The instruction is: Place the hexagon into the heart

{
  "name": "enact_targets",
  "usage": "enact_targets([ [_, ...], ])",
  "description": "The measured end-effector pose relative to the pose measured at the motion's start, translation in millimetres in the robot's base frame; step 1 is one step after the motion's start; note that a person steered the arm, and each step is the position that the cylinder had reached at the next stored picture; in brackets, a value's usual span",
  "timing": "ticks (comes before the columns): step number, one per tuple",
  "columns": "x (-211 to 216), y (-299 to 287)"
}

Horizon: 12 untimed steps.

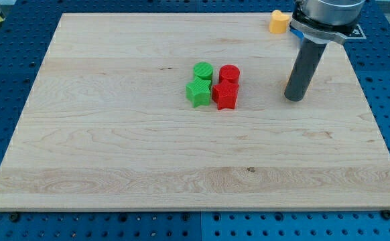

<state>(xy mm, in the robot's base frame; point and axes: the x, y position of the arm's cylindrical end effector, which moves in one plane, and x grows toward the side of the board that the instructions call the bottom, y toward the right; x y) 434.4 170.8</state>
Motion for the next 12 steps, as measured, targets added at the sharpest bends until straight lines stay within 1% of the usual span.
enact_targets([
  [1, 2.3, 0.8],
  [2, -34.1, -6.8],
  [3, -25.4, 0.2],
  [4, 9.5, 22.9],
  [5, -40.0, 22.3],
  [6, -72.3, 1.8],
  [7, -72.9, 0.2],
  [8, -68.8, 10.4],
  [9, -46.1, 20.8],
  [10, -43.3, 20.8],
  [11, -43.3, 20.8],
  [12, -58.8, 20.6],
])
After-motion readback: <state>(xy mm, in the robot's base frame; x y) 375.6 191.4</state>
